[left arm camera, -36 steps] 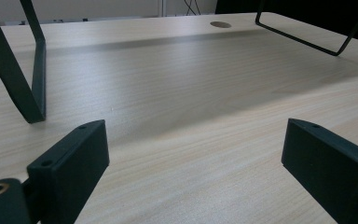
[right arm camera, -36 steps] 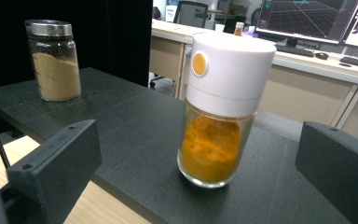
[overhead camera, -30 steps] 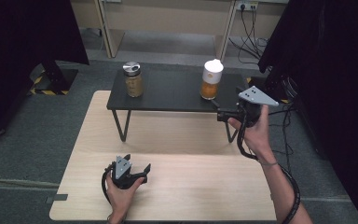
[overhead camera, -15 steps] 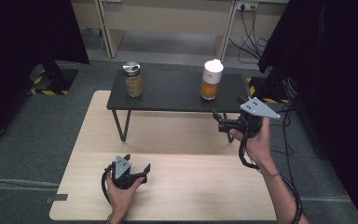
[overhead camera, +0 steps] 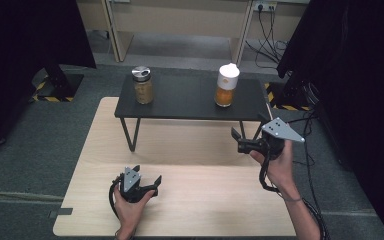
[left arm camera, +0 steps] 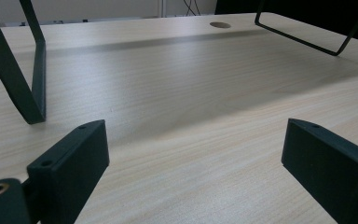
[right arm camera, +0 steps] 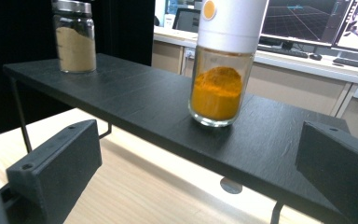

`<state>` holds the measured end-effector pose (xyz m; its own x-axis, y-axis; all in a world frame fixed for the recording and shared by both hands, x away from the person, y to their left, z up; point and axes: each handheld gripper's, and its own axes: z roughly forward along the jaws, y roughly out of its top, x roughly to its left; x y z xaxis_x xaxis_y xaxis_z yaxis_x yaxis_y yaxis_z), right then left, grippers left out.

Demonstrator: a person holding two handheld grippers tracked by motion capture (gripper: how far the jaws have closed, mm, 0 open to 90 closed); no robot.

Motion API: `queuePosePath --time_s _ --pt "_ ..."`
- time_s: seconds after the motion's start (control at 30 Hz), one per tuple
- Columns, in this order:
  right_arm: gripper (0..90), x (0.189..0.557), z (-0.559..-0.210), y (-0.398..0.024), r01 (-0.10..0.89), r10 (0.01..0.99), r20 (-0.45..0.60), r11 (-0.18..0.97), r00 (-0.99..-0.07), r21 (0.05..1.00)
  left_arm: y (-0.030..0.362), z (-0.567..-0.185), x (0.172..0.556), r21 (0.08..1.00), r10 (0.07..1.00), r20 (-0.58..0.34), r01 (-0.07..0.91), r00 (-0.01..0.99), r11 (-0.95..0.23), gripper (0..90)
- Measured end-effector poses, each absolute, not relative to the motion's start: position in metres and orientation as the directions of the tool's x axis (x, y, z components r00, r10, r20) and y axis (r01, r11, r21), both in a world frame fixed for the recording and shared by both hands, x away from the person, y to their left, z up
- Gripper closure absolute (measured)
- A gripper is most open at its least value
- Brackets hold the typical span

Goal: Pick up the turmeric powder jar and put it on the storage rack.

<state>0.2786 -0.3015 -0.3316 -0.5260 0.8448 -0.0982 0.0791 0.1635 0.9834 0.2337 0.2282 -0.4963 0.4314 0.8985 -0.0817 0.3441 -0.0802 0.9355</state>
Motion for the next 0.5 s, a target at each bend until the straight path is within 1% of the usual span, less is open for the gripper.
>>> queuePosePath --time_s 0.3,0.5 --pt "0.3 0.269 -0.35 -0.304 0.078 0.854 -0.103 0.165 -0.51 0.983 0.228 -0.496 0.234 0.936 0.898 -0.079 0.343 0.433 -0.083 6.6" --pt "0.3 0.266 -0.362 -0.312 0.087 0.866 -0.08 0.14 -0.494 0.986 0.228 -0.496 0.233 0.936 0.898 -0.073 0.341 0.433 -0.088 6.6"
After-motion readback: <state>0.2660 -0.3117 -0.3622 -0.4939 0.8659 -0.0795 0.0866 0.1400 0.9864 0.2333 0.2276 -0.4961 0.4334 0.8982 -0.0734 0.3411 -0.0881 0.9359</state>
